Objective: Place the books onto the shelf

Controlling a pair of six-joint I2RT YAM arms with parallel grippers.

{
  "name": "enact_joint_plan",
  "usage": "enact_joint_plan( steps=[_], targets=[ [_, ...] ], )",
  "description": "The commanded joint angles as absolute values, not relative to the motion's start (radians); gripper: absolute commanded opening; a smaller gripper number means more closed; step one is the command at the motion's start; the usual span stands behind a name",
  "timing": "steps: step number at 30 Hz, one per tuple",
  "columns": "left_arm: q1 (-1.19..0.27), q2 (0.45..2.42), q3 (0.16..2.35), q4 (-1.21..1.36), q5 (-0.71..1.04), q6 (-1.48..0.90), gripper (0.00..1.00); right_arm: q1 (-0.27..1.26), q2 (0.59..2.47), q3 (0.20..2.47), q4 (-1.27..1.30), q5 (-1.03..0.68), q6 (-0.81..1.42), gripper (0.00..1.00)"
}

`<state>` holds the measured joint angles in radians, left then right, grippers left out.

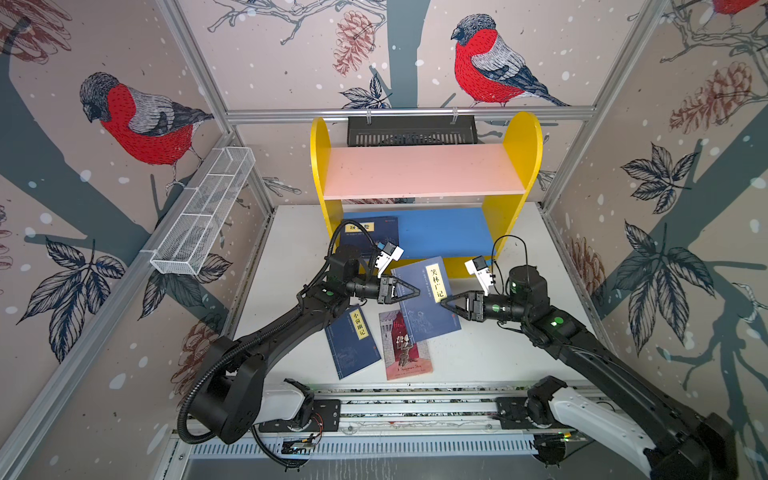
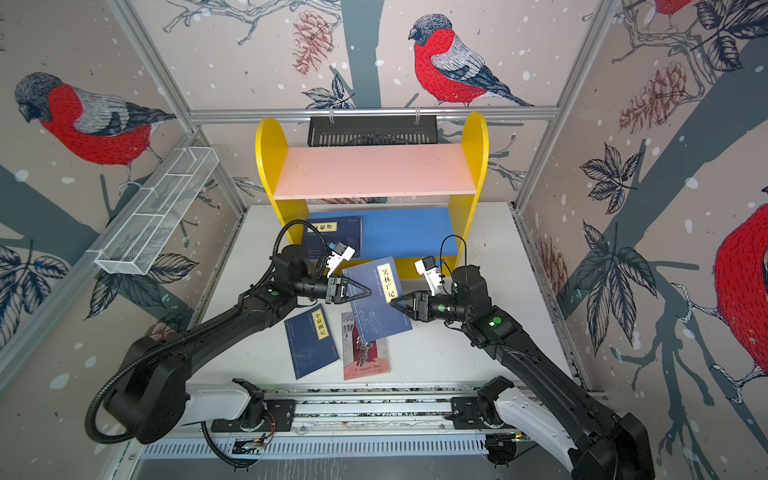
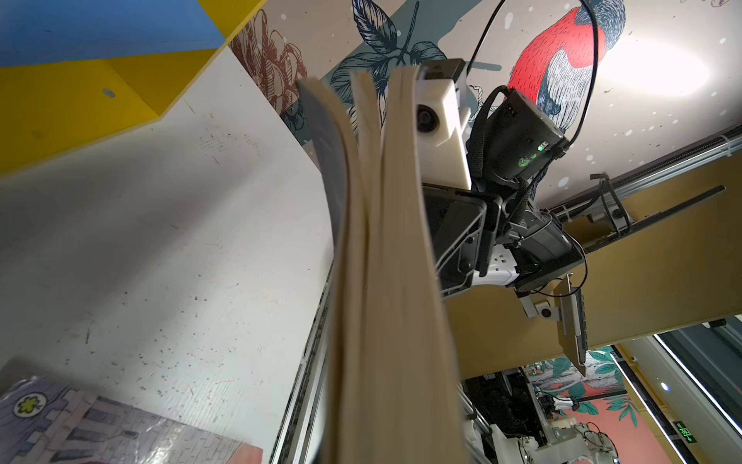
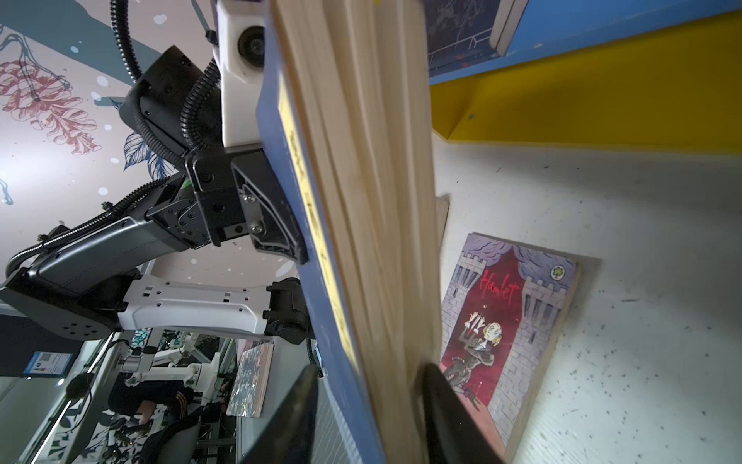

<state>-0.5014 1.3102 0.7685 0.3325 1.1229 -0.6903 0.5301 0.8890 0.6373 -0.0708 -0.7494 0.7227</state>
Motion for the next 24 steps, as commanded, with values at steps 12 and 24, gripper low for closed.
enact_joint_plan(
  steps=[12, 24],
  targets=[
    [-0.368, 1.249, 0.724, 0.532, 1.042, -0.889, 0.0, 0.551, 0.631, 0.391, 0.247, -0.442, 0.969, 0.84],
    [-0.3, 1.253, 0.696, 0.701, 1.044, -1.058, 0.0, 0.919, 0.675, 0.243, 0.585, -0.106, 1.042, 0.84]
  ],
)
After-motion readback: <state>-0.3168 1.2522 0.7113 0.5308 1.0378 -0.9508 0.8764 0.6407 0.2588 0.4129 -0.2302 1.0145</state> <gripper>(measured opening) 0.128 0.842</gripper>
